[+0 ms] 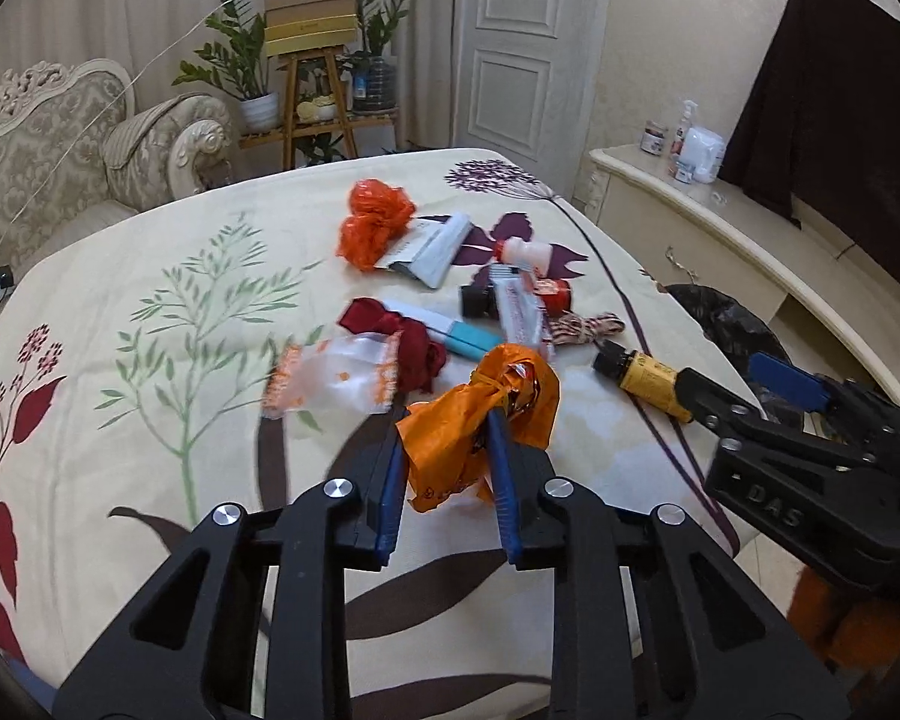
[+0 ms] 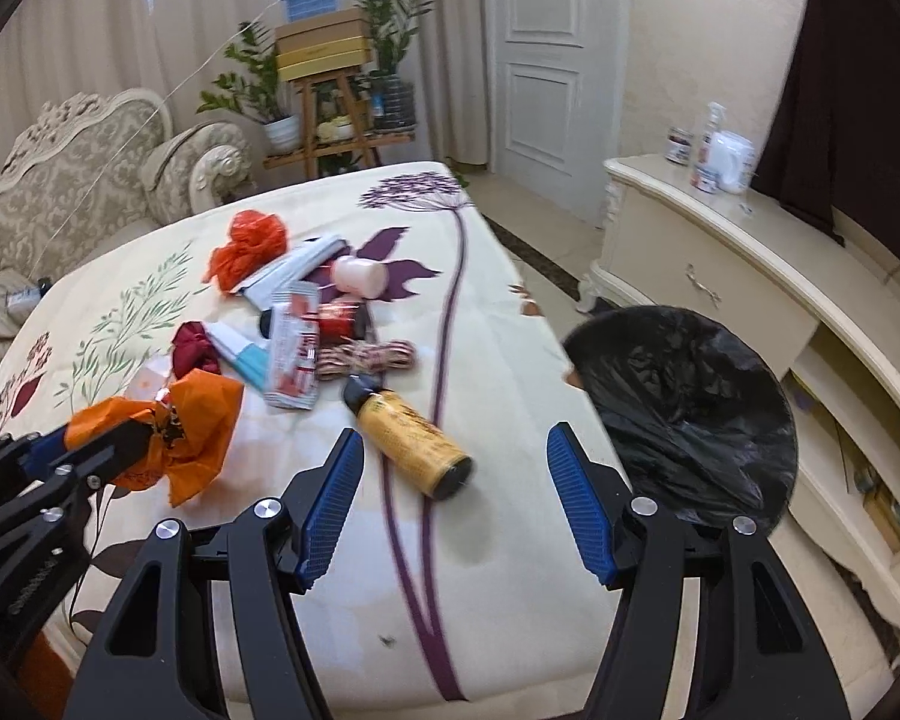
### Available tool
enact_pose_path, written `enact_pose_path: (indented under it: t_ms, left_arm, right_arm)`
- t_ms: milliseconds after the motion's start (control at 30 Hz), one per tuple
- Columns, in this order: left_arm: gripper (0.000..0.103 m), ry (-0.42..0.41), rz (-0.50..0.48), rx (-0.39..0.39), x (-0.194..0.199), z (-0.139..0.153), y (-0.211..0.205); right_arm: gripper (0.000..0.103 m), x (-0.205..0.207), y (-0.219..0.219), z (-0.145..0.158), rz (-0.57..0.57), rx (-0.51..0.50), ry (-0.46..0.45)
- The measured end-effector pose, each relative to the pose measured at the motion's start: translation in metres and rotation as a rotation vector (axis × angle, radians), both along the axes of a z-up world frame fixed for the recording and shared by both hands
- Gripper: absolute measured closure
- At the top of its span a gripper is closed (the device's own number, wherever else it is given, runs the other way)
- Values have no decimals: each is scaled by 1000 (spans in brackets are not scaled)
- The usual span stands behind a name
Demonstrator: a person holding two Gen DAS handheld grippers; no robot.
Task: Collect trash
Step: 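Grasp the orange plastic bag with the left tool while the right tool grasps the yellow bottle, then carry the orange bag and yellow bottle with both tools over the black bin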
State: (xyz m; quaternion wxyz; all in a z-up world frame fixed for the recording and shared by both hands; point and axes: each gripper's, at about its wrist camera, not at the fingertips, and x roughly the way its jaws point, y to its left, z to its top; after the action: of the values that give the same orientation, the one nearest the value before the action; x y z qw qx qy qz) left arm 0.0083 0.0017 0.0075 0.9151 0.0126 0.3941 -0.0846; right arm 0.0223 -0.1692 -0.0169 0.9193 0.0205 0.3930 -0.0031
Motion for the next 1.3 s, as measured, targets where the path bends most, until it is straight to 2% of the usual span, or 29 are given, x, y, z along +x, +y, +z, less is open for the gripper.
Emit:
enact_pose_path:
  t_ms: [133, 333, 433, 467, 500, 767, 933, 1133, 1300]
  left_arm:
    - [78, 12, 24, 9, 1, -1, 12]
    - [78, 31, 45, 10, 6, -6, 21]
    - [78, 22, 45, 10, 6, -6, 20]
    - [78, 18, 43, 10, 7, -5, 20]
    - [78, 15, 41, 11, 7, -5, 19]
    - [78, -15, 27, -14, 5, 2, 11]
    - [78, -36, 9, -36, 7, 9, -5]
    - [78, -33, -50, -81, 23, 13, -45]
    - [78, -50, -131, -93, 38, 17, -96]
  right_arm:
    - [40, 13, 16, -7, 47, -17, 17]
    - [54, 26, 29, -18, 84, -44, 56]
    - [67, 27, 29, -20, 86, -49, 75]
    - [76, 28, 29, -22, 94, -34, 85]
    - [78, 28, 27, -23, 99, -15, 95]
    - [78, 12, 19, -12, 81, 13, 55]
    - [78, 3, -6, 2, 7, 10, 12]
    - [78, 2, -55, 5, -109, -14, -4]
    - [78, 6, -95, 3, -188, -29, -9]
